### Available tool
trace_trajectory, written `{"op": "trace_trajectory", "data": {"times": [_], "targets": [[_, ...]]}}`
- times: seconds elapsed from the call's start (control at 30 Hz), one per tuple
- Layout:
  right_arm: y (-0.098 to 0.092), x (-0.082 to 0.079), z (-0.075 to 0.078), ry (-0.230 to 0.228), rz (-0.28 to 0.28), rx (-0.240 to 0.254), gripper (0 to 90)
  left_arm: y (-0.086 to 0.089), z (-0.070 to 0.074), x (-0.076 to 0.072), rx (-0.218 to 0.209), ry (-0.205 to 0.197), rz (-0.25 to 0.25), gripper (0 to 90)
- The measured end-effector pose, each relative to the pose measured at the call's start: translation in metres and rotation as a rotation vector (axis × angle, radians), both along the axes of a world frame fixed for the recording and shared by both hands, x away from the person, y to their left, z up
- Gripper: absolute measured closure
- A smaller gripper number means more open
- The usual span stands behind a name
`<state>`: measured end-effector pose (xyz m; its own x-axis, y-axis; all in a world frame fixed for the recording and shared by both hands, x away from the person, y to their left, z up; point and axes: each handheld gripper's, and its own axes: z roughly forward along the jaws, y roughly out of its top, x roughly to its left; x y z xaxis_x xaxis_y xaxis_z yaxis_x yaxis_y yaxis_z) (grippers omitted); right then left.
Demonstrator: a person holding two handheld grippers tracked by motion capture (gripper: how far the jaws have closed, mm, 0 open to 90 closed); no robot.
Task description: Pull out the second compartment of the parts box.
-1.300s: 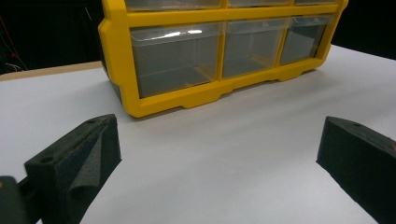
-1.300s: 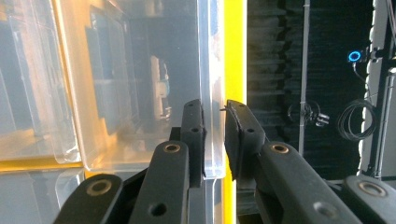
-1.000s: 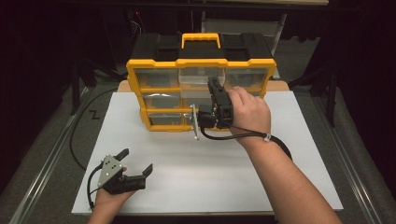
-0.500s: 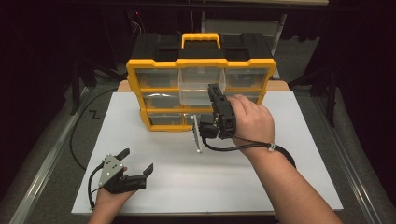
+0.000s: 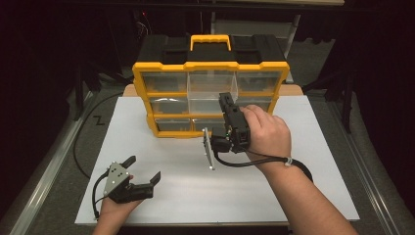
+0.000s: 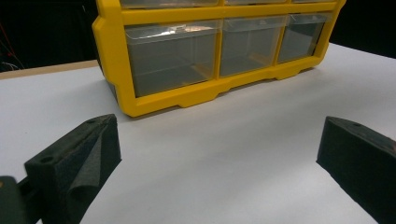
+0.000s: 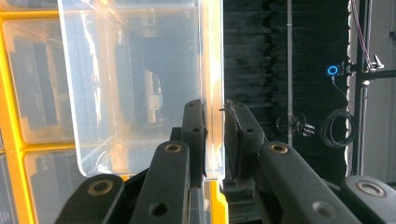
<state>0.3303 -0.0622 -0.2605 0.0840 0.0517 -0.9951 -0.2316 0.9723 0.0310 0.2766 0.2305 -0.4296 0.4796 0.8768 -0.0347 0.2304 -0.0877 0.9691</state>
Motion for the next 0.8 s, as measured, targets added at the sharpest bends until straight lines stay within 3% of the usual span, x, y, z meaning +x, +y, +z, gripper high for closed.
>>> {"op": "trace_trajectory", "data": {"times": [0.8], "targets": [[0.0002, -0.005, -0.0066, -0.01, 0.012, 0.004, 80.1, 0.0009, -0.0015, 0.001, -0.006, 0.01, 0.006, 0.3]]}}
